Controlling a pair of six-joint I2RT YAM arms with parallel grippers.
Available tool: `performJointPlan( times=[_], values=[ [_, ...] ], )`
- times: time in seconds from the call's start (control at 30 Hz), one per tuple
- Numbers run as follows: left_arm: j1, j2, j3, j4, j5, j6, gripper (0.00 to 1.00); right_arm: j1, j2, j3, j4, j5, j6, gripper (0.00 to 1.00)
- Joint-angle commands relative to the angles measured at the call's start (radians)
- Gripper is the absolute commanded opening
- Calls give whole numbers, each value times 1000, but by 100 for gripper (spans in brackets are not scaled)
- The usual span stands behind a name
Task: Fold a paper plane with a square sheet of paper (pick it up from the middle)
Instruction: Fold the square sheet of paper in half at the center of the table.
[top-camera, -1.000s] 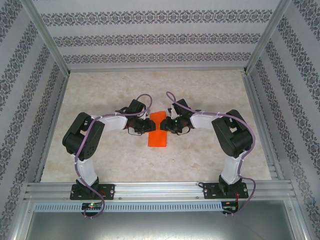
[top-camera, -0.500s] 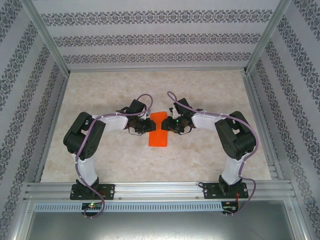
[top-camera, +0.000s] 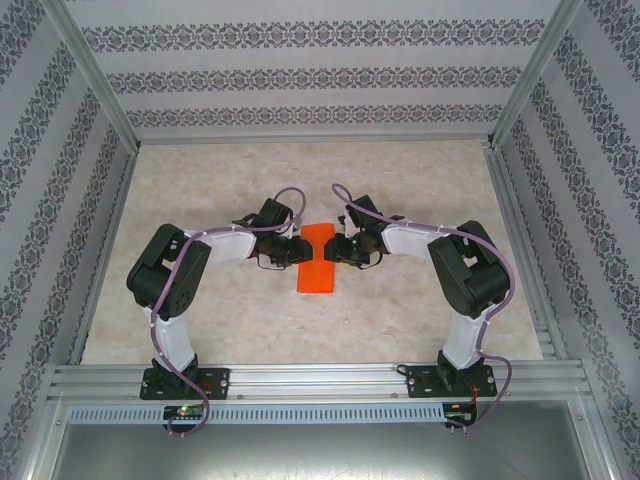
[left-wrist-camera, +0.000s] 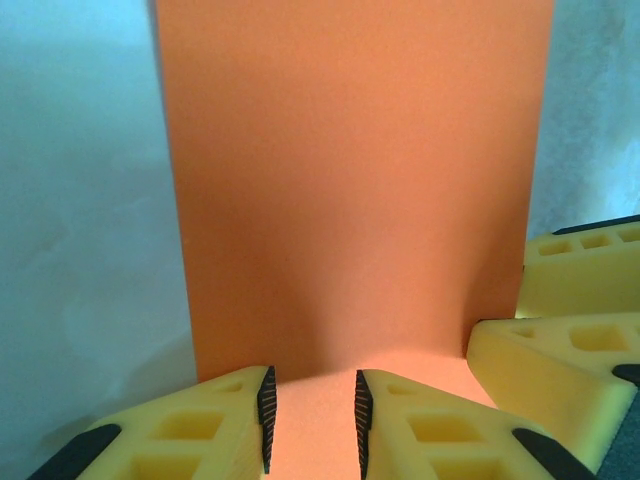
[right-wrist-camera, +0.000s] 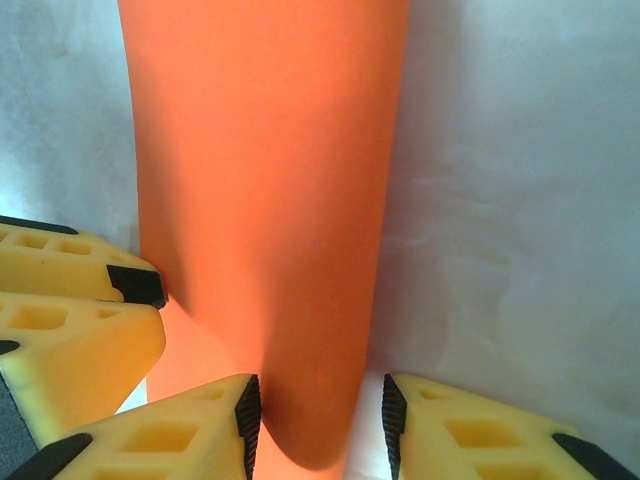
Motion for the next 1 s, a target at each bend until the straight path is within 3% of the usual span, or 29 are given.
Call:
performJointPlan(
  times=[0.0,0.27,0.63,0.97],
  values=[
    [-9,-7,22,27,26,15,31,-5,16,17,19,-6,2,40],
    [-10,-3,25,29,36,19,31,-8,17,6,58,-37,30,39],
    [-9,-43,42,15,50,19,33,-8,31,42,-95,70,-77,26],
    [9,-134,78,-118,-27,86,36,-8,33,47,-105,71,-91,28]
  ],
)
